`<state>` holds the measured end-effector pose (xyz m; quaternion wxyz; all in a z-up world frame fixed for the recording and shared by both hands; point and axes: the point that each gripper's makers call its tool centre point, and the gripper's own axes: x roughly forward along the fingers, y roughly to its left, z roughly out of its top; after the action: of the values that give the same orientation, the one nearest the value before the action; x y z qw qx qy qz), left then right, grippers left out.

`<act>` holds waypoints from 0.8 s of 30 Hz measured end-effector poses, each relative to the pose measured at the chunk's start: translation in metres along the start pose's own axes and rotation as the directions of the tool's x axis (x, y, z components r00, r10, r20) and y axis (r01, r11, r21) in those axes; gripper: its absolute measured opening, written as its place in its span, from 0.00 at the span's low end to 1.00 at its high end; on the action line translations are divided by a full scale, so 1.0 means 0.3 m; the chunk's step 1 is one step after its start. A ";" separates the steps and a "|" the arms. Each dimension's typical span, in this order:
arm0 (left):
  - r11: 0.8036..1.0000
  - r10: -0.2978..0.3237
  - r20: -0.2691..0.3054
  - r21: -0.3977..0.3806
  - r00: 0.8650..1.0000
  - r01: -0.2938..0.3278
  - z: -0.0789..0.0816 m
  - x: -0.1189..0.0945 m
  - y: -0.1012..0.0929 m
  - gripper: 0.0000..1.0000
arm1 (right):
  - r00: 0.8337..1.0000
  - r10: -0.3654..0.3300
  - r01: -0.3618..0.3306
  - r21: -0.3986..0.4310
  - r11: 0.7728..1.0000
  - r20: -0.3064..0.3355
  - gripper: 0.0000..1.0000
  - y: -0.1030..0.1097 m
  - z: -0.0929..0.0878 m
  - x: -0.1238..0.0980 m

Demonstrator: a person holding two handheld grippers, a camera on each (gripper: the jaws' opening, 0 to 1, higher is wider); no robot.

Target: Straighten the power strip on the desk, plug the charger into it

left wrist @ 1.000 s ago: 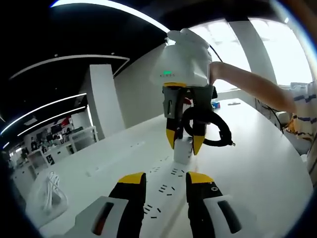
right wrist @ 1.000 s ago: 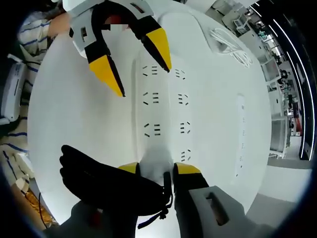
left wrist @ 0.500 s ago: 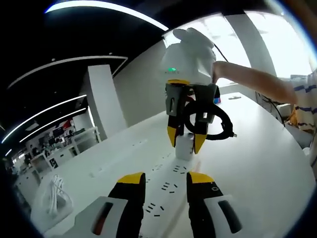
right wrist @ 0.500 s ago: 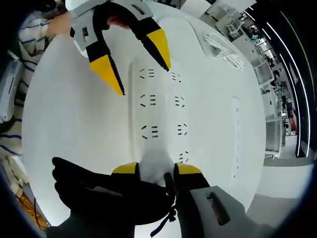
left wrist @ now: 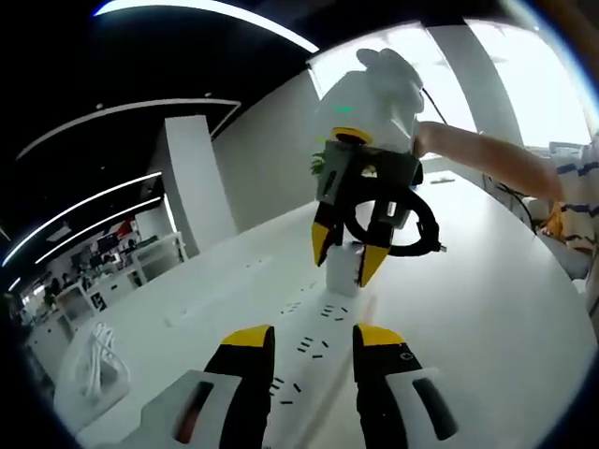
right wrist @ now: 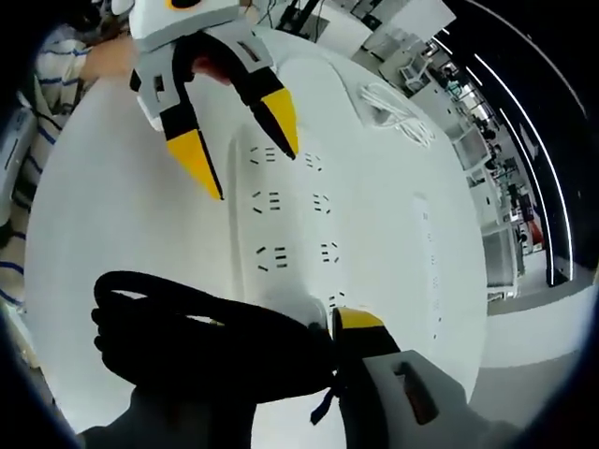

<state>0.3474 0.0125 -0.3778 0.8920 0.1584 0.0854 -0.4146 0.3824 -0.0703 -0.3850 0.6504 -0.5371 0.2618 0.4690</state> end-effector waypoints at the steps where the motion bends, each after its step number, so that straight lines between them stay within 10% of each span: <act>1: 1.000 -0.002 0.002 -0.004 1.000 0.002 0.001 0.000 -0.001 0.34 | 1.000 -0.007 0.007 0.002 1.000 0.007 0.29 -0.002 -0.001 -0.001; 15: 0.999 -0.002 0.033 -0.054 0.999 0.003 0.025 -0.017 0.020 0.34 | 0.994 -0.032 0.025 0.061 0.998 0.108 0.29 -0.014 0.013 -0.044; 24: 0.997 0.004 0.039 -0.074 0.999 -0.001 0.024 -0.019 0.027 0.33 | 0.952 -0.077 0.029 0.163 0.986 0.297 0.28 -0.037 0.058 -0.118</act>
<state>0.3502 0.0188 -0.3676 0.8993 0.1173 0.0832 -0.4131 0.3744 -0.0653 -0.3449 0.7352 -0.4133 0.1808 0.5060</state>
